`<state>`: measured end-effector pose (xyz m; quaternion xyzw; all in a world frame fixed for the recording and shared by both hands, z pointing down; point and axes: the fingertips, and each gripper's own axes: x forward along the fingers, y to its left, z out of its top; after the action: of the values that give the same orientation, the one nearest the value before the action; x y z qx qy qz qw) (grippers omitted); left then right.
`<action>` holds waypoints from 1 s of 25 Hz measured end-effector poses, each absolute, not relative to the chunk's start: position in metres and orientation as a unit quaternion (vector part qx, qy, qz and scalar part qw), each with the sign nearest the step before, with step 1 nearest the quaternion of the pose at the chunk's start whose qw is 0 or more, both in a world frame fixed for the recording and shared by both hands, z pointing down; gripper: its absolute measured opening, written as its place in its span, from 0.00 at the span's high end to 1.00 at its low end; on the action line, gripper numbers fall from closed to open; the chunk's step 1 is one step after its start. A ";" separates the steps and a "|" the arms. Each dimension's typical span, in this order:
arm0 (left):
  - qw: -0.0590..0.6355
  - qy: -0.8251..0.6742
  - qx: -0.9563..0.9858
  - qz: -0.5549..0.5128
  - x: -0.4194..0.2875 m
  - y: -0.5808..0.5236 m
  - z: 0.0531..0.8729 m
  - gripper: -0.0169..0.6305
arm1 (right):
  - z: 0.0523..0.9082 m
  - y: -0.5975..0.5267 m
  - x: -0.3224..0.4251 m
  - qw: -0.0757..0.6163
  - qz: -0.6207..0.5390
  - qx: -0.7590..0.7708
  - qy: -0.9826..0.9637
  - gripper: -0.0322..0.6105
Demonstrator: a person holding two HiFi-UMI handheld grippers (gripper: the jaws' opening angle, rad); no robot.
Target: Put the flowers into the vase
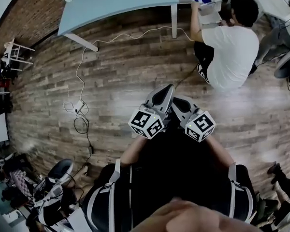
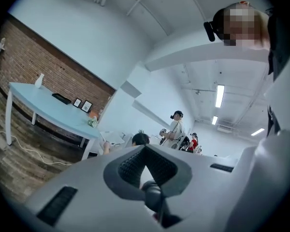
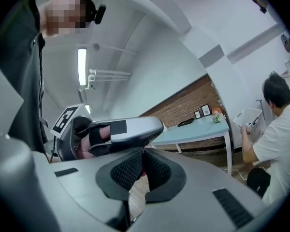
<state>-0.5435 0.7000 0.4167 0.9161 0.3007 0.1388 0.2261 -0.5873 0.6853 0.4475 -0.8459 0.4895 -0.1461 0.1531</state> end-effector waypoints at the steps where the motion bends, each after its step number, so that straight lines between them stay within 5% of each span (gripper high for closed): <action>1: 0.225 0.300 0.917 0.134 -0.541 0.694 0.418 0.91 | 0.448 0.682 -0.586 0.153 -0.146 -0.847 0.488 0.92; 25: 0.255 0.111 0.953 0.121 -0.573 0.536 0.425 0.90 | 0.453 0.716 -0.586 0.169 -0.176 -0.910 0.335 0.92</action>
<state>-0.5727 0.5364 0.4246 0.9531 0.1105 0.1207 0.2548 -0.5860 0.7160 0.4533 -0.9101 0.3350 -0.1760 0.1691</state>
